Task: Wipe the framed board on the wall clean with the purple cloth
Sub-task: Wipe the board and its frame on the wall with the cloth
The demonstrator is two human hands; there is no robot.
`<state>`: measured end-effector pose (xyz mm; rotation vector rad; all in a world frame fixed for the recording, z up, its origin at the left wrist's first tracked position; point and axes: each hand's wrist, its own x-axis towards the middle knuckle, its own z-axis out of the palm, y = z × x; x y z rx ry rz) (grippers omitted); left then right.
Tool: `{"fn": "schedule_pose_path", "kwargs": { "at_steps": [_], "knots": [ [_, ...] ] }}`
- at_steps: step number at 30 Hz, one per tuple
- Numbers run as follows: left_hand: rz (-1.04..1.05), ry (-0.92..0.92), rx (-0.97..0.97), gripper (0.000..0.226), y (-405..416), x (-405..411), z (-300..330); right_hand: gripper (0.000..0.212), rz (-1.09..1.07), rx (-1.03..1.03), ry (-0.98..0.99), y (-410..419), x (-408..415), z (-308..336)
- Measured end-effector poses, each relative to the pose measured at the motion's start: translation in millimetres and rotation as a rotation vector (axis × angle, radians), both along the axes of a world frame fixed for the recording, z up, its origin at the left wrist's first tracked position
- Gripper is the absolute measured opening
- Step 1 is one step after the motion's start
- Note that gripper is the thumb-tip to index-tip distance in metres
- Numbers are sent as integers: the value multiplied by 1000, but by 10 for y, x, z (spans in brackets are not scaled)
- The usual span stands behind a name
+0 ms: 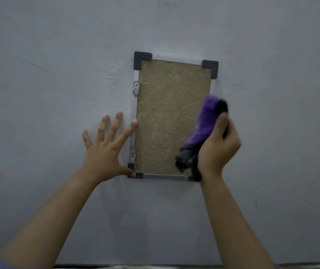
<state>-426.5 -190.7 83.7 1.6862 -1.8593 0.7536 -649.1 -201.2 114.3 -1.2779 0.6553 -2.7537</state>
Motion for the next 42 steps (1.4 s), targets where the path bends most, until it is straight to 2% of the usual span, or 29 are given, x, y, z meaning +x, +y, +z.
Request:
{"fn": "schedule_pose_path", "kwargs": {
  "at_steps": [5, 10, 12, 22, 27, 29, 31, 35, 39, 42],
  "knots": [
    [-17, 44, 10, 139, 2, -22, 1, 34, -287, -248, 264, -100, -412, 781],
    [-43, 75, 20, 137, -3, -21, -2, 29, -468, -233, 732, -470, -623, 985],
    [-55, 85, 20, 137, -6, -20, -5, 31, -478, -214, 832, -578, -636, 841],
    [-65, 105, 27, 137, -3, -33, -15, 26, -345, -178, 899, -629, -599, -584],
    [-63, 103, 25, 137, 6, -29, -14, 31, -345, -147, 1011, -550, -691, -1005],
    [-63, 100, 25, 137, 8, -27, -14, 38, -301, -54, 919, -444, -699, -1026],
    [-58, 95, 23, 137, 9, -21, -14, 44, -273, 37, 693, -312, -680, -873],
    [-67, 96, 26, 137, 12, -8, -10, 29, -241, 82, 299, -180, -604, -176],
    [-54, 96, 35, 139, 5, -11, -2, 31, -296, -37, 165, -188, -480, 603],
    [-58, 104, 38, 140, 5, -9, -2, 28, -397, -108, 215, -254, -329, 950]
  ]
}}
